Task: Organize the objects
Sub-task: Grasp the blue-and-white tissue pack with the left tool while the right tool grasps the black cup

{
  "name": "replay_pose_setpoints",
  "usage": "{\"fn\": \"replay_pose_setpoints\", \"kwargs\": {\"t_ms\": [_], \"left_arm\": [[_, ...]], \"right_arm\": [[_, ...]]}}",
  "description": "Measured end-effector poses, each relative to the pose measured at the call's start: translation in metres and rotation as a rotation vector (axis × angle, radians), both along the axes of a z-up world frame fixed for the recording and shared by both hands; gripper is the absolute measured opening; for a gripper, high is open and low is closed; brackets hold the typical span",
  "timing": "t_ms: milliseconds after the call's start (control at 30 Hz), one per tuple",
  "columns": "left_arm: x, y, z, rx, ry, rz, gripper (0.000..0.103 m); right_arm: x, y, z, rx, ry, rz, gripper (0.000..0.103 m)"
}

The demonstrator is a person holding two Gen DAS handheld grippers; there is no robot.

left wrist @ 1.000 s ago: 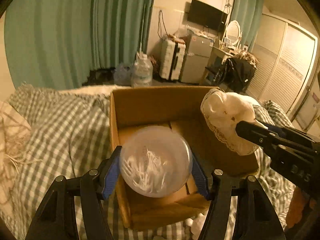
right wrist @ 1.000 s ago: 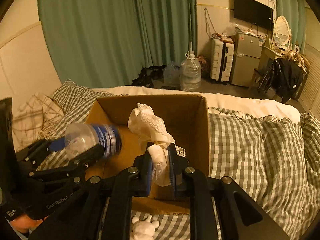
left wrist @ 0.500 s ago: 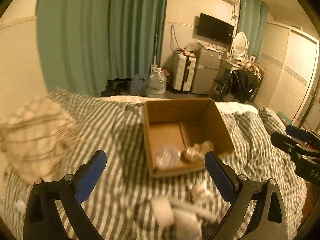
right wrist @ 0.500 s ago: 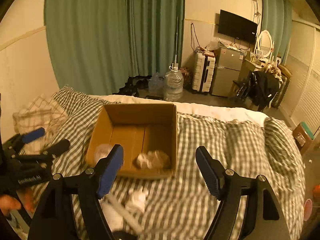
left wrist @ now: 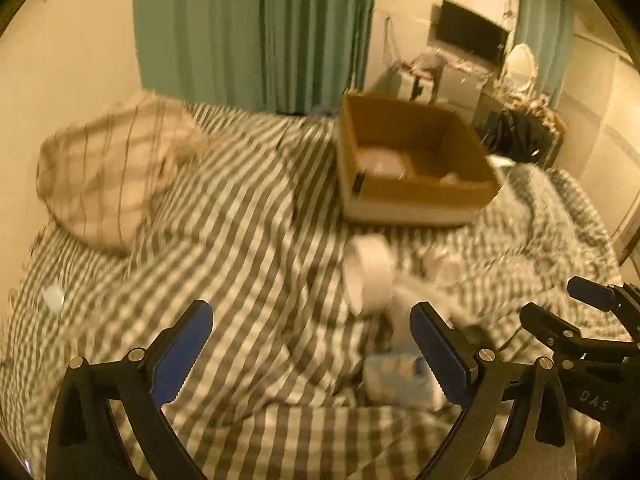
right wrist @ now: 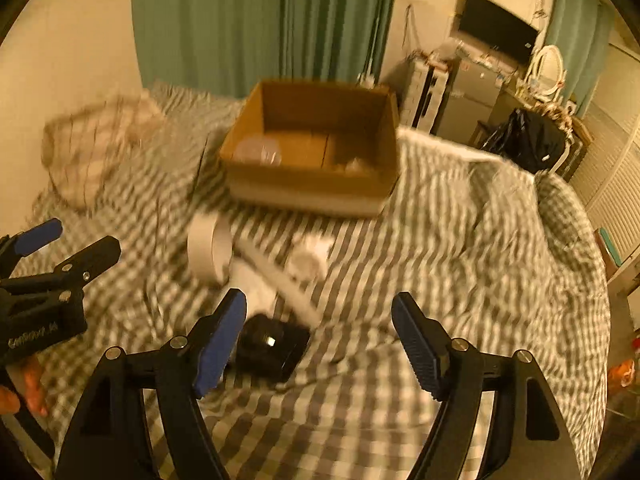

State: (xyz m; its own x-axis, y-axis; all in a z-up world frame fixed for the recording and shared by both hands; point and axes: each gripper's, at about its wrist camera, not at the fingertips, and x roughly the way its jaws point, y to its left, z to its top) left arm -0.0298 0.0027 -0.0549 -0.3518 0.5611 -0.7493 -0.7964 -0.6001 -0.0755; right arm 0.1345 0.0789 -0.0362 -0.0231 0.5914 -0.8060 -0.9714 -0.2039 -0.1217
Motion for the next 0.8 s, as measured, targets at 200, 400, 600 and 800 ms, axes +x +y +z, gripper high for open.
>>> {"fn": "replay_pose_setpoints", "kwargs": {"t_ms": [200,400,600,800], "left_arm": [[-0.005,0.001,-0.031,-0.057,-0.030,0.000,0.101],[-0.006,0.004,-0.046,-0.086,-0.064,-0.008,0.101],[-0.002,0.005,-0.050,-0.103,-0.100,-0.020,0.101],[0.018,0.012,-0.047,-0.111,-0.127,-0.076,0.101]], "right_arm": [[-0.007,0.014,-0.047,-0.133,-0.029,-0.002,0.075],[-0.018,0.023,-0.068,-0.203,-0.031,0.033,0.075],[-0.022,0.019,-0.069,-0.222,0.019,0.095,0.017],[-0.005,0.009,-0.039,-0.140,0.036,0.056,0.003]]}}
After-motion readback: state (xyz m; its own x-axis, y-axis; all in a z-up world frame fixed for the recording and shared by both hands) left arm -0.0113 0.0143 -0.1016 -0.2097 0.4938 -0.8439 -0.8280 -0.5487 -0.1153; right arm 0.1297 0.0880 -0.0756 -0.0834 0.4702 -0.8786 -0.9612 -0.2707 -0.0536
